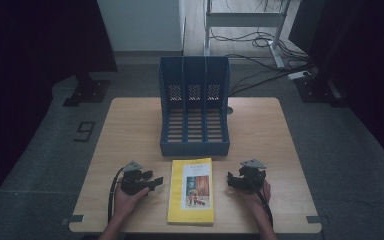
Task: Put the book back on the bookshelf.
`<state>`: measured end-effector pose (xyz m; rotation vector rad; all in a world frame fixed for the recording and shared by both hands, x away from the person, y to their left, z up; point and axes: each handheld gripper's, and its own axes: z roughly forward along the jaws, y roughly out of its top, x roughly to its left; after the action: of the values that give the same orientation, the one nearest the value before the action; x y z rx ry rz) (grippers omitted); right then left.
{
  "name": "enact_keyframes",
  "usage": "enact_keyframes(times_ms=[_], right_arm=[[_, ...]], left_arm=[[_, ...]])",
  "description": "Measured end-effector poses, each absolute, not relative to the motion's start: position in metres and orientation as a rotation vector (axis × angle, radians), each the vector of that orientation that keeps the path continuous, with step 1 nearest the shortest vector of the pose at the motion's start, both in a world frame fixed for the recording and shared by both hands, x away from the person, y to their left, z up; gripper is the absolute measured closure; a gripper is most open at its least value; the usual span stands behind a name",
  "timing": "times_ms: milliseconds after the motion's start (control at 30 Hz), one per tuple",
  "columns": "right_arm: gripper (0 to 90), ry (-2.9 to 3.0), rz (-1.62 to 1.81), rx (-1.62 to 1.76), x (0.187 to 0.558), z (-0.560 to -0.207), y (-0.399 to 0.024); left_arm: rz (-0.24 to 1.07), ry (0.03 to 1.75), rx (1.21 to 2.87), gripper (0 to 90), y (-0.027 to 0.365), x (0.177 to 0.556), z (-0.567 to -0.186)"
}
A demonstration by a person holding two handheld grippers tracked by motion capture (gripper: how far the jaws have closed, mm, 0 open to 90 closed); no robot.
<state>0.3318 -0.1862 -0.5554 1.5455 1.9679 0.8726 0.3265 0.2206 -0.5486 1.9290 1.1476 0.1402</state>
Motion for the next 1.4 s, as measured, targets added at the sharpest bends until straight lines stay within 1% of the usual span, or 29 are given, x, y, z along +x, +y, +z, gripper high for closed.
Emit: enact_keyframes(times_ms=[567,633,867,1000,1167,1267,1400], right_arm=[[11.9,1.967,0.877,1.547,0.332,-0.555,-0.187],[13.2,1.969,0.878,1.551,0.332,-0.555,-0.187],[13.2,1.975,0.883,1.566,0.33,-0.553,-0.189],[13.2,1.976,0.898,1.571,0.329,-0.551,-0.189],[13.6,1.959,0.931,1.555,0.325,-0.543,-0.187],[14.0,1.947,0.996,1.548,0.32,-0.532,-0.185],[14.1,1.939,1.035,1.514,0.315,-0.518,-0.181]], left_arm=[[0.156,1.153,1.934,36.0,0.219,0.326,-0.548],[0.154,1.154,1.933,36.0,0.219,0.326,-0.548],[0.191,1.156,1.951,35.5,0.216,0.324,-0.548],[0.188,1.159,1.945,35.5,0.216,0.324,-0.548],[0.195,1.177,1.934,34.6,0.213,0.323,-0.548],[0.204,1.174,1.942,34.2,0.211,0.322,-0.548],[0.187,1.178,1.929,34.2,0.212,0.324,-0.548]])
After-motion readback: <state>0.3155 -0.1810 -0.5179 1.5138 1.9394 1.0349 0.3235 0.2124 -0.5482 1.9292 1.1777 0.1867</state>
